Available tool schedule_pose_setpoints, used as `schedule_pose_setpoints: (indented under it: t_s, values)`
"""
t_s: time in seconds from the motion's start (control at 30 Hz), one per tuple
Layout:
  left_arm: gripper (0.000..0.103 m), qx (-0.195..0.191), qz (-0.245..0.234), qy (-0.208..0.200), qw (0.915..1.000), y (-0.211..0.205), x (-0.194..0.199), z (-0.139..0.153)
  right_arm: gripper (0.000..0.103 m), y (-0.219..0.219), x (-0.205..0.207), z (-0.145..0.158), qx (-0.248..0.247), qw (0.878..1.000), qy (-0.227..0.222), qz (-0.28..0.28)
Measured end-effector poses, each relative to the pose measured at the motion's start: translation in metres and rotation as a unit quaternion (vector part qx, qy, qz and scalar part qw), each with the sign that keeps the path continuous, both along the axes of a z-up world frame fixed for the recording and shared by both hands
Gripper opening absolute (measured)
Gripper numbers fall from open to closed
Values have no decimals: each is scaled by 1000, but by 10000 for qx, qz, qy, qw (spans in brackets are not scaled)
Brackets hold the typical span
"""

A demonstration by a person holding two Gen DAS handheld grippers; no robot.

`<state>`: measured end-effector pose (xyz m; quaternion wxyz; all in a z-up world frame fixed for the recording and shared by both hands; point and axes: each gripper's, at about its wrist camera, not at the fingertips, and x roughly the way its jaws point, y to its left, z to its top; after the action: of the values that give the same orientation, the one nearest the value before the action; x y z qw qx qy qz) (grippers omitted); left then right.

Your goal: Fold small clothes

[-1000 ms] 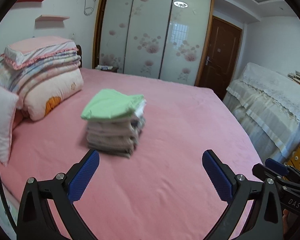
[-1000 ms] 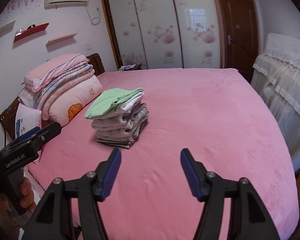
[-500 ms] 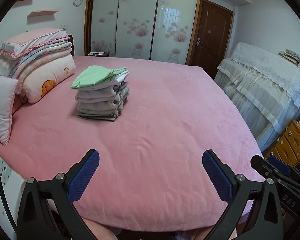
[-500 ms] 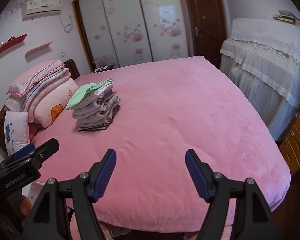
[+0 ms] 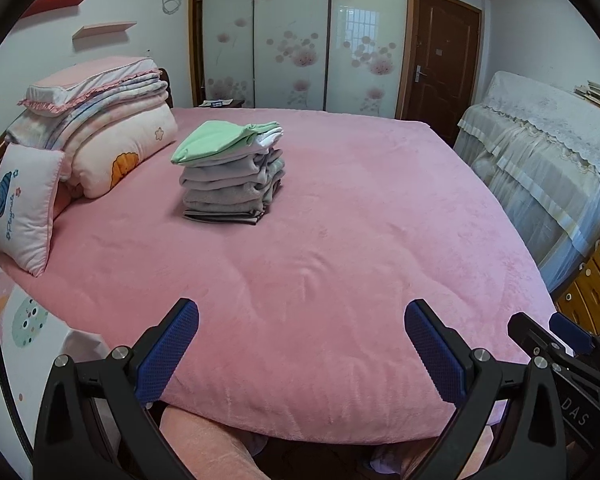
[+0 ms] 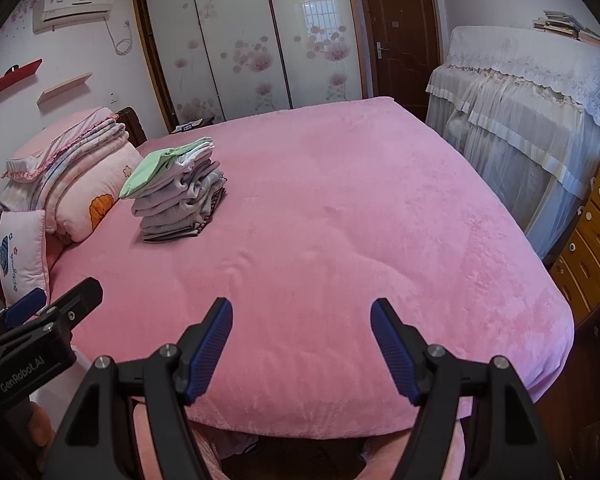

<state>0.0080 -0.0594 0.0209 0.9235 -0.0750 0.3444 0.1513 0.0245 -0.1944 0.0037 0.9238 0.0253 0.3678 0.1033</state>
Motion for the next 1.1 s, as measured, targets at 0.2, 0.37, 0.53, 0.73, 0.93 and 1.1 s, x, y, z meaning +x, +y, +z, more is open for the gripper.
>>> schedule_pose_setpoints:
  t_s: [0.2,0.37,0.53,0.73,0.93,1.1]
  values:
    - [102,-37,-42,105,9999,-3,-1,-4,72,6,-6,1,-90,9999,-87,109]
    - [102,-1,-93,123,9999,-5,-1,-5,72,10,-9,2,-141,9997,-133,146]
    - [102,25,-120,118,9999,-6,-1,-5,72,11,-10,3,-180,9996,-156,169]
    - [102,48,-190,160,9997,-8,-2,-7,72,12,-11,2,-160,9997,-137,153]
    - [102,24,-208,189,9996,-5,-2,-8,72,13,-12,0,-125,9998,-93,142]
    - [102,23,-225,210,9995,-5,-1,-9,72,11,-11,-1,-135,9998,-102,146]
